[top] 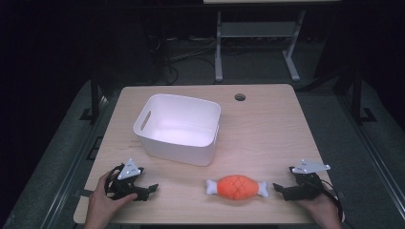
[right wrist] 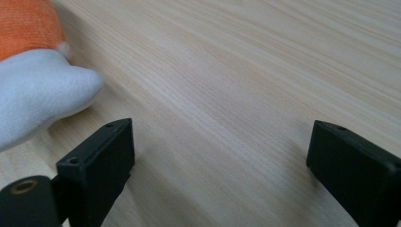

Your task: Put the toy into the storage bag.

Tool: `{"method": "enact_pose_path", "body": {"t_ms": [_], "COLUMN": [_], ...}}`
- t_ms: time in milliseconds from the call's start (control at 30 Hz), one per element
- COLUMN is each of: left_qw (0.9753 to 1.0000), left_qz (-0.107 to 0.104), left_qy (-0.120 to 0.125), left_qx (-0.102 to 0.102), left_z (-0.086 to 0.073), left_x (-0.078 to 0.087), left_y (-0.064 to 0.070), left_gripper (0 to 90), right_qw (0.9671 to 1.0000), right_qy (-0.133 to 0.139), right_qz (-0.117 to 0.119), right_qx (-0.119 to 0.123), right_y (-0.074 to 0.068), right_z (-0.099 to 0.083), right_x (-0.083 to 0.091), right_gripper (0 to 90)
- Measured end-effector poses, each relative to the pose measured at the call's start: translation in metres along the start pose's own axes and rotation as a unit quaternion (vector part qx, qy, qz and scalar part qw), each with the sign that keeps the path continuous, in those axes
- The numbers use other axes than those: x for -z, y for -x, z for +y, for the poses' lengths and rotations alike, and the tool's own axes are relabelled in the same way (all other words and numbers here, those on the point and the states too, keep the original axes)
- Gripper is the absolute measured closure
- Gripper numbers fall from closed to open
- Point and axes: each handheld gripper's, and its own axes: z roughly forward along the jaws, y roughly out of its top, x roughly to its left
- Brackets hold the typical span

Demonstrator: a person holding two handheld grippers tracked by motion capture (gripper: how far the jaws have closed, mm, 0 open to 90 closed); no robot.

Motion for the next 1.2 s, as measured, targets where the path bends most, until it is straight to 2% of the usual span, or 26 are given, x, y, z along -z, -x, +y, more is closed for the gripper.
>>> {"method": "enact_pose_path", "body": {"t_ms": [467, 567, 600, 667, 700, 800, 967, 1000, 1033, 1133, 1200], "left_qw": [1.0000, 1.0000, 1.0000, 1.0000, 1.0000, 1.0000, 1.0000, 1.0000, 1.0000, 1.0000, 1.0000], "left_qz": [0.000, 0.000, 0.000, 0.000, 0.000, 0.000, 0.000, 0.000, 0.000, 0.000, 0.000], "left_qy": [0.000, 0.000, 0.000, 0.000, 0.000, 0.000, 0.000, 0.000, 0.000, 0.000, 0.000], "left_qx": [0.000, 0.000, 0.000, 0.000, 0.000, 0.000, 0.000, 0.000, 0.000, 0.000, 0.000], "left_z": [0.000, 0.000, 0.000, 0.000, 0.000, 0.000, 0.000, 0.000, 0.000, 0.000, 0.000], "left_x": [0.000, 0.000, 0.000, 0.000, 0.000, 0.000, 0.000, 0.000, 0.000, 0.000, 0.000], "left_y": [0.000, 0.000, 0.000, 0.000, 0.000, 0.000, 0.000, 0.000, 0.000, 0.000, 0.000], "left_gripper": [12.6, 12.6, 12.6, 12.6, 12.6, 12.6, 12.6, 12.6, 12.6, 12.6, 12.6], "right_qw": [1.0000, 1.0000, 1.0000, 0.9999, 0.9999, 0.9997, 0.9981, 0.9973, 0.9973, 0.9962, 0.9950], "right_qy": [0.003, -0.002, -0.002, -0.001, -0.001, 0.012, 0.023, 0.029, 0.029, 0.032, 0.035], "right_qz": [0.003, 0.004, 0.004, 0.013, 0.013, 0.021, 0.057, 0.068, 0.068, 0.080, 0.093], "right_qx": [0.006, 0.004, 0.004, 0.002, 0.002, 0.000, -0.003, 0.001, 0.001, 0.006, 0.012], "right_y": [0.002, 0.001, 0.001, -0.001, -0.001, -0.003, -0.004, -0.005, -0.005, -0.007, -0.010], "right_z": [-0.001, 0.000, 0.000, 0.002, 0.002, 0.006, 0.011, 0.012, 0.012, 0.014, 0.015], "right_x": [0.001, 0.004, 0.004, 0.010, 0.010, 0.018, 0.028, 0.030, 0.030, 0.033, 0.035], "right_gripper": [10.0, 19.4, 19.4, 32.8, 32.8, 46.9, 71.4, 79.6, 79.6, 89.3, 89.4]}}
